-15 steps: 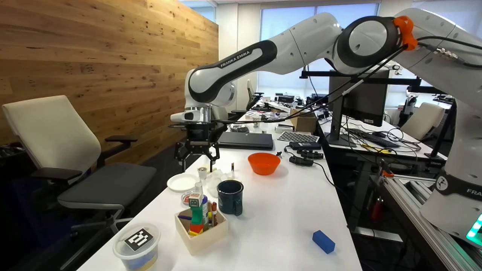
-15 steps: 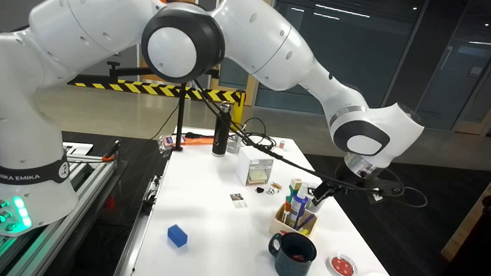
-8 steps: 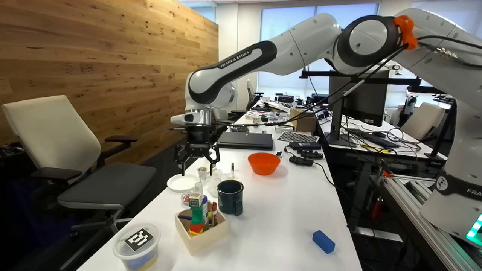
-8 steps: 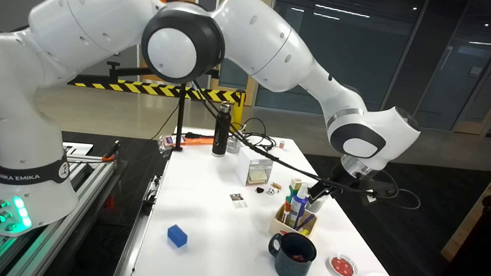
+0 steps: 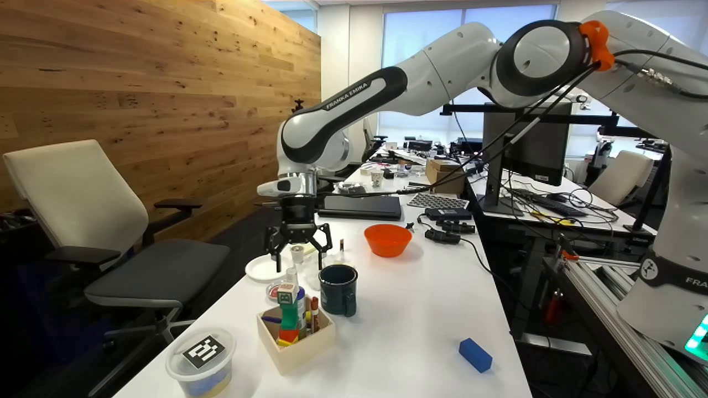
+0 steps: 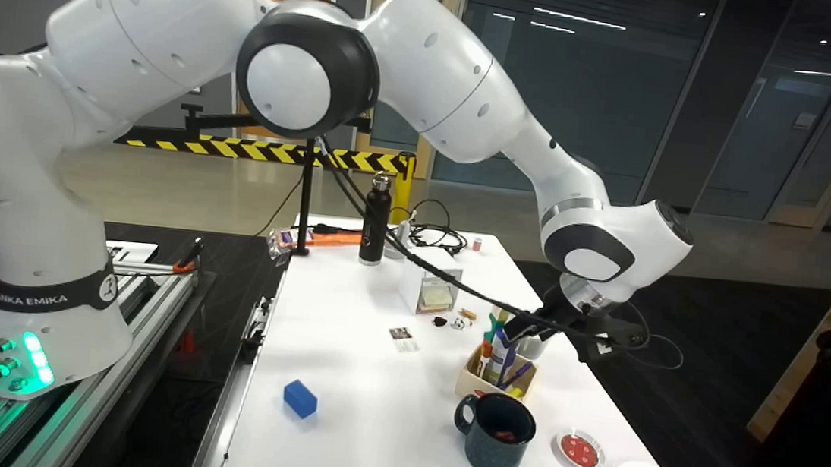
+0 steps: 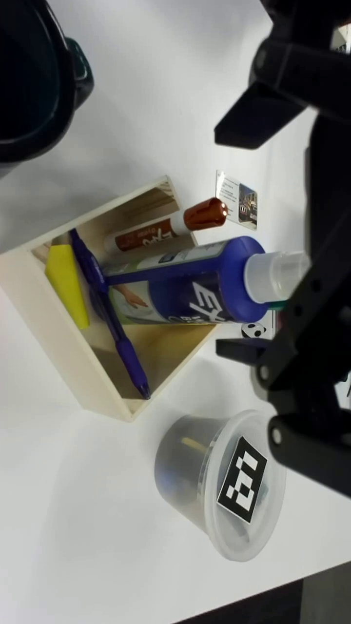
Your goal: Remove the blue bottle from the box and place it on the right side of the table.
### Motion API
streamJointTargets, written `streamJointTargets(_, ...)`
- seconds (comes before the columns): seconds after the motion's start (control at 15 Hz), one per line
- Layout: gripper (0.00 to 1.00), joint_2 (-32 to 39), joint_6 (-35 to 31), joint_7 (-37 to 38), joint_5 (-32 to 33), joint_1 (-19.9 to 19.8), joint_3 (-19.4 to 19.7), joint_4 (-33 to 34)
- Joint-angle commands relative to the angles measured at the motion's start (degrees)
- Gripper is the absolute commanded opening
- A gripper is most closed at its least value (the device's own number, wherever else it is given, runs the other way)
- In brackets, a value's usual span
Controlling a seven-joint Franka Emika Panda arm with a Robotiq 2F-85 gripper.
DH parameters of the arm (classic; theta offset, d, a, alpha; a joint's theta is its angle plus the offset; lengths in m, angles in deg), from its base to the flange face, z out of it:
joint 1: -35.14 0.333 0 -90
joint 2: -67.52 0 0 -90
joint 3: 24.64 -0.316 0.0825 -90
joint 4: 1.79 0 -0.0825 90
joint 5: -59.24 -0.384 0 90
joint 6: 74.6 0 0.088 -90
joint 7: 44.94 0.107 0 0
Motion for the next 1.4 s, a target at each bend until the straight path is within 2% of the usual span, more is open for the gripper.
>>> streamJointTargets(0.0, 1.0, -2.5, -0.7, -2.0, -2.3, -0.8, -1.2, -4.2)
streamJointTargets(0.93, 1.0, -0.6, -0.7, -2.4, -2.9, -0.6, -2.2, -3.0)
streamJointTargets(1.33, 1.0, 0.0, 0.3, -0.7, -1.5, 0.6, -0.9, -1.6)
